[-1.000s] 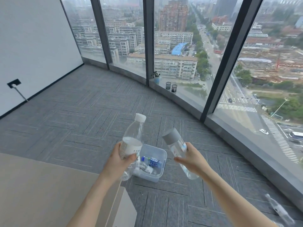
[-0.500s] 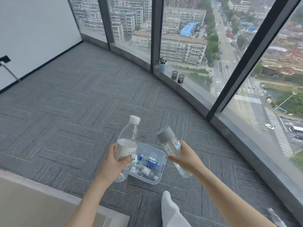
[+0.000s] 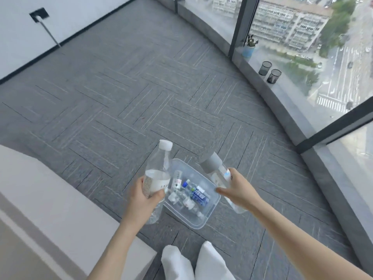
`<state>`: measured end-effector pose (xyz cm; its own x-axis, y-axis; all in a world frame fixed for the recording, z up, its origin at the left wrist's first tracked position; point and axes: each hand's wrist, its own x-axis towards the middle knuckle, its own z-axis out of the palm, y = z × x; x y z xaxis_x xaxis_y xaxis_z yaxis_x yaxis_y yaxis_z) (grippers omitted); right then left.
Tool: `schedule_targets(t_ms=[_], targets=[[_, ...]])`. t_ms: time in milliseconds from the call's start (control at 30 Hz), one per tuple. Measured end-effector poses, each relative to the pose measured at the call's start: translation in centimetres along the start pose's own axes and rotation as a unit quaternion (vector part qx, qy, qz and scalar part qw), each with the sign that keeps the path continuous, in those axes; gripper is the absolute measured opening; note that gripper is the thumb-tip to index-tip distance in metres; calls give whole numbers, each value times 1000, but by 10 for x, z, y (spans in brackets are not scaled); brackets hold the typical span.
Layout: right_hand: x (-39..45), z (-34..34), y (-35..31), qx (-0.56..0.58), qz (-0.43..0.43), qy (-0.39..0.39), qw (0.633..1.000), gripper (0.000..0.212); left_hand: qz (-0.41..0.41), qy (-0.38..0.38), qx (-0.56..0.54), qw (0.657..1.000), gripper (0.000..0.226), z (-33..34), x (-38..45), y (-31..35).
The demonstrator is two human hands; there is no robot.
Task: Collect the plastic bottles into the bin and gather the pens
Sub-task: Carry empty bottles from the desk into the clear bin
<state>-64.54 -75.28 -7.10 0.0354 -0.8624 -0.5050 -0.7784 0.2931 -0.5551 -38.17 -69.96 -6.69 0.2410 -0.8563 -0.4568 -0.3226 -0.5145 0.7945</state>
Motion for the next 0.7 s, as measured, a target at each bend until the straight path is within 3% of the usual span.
schedule_targets(t_ms=[267, 433, 700], targets=[[100, 98, 33, -41, 58, -54, 996, 63, -53, 10, -4, 999, 56, 52, 84, -66], [159, 172, 61, -78, 84, -101, 988, 62, -81, 56, 31, 995, 85, 77, 128, -129], [205, 257, 112, -52, 102, -138, 984, 67, -148, 94, 36, 984, 59, 62, 184, -214]])
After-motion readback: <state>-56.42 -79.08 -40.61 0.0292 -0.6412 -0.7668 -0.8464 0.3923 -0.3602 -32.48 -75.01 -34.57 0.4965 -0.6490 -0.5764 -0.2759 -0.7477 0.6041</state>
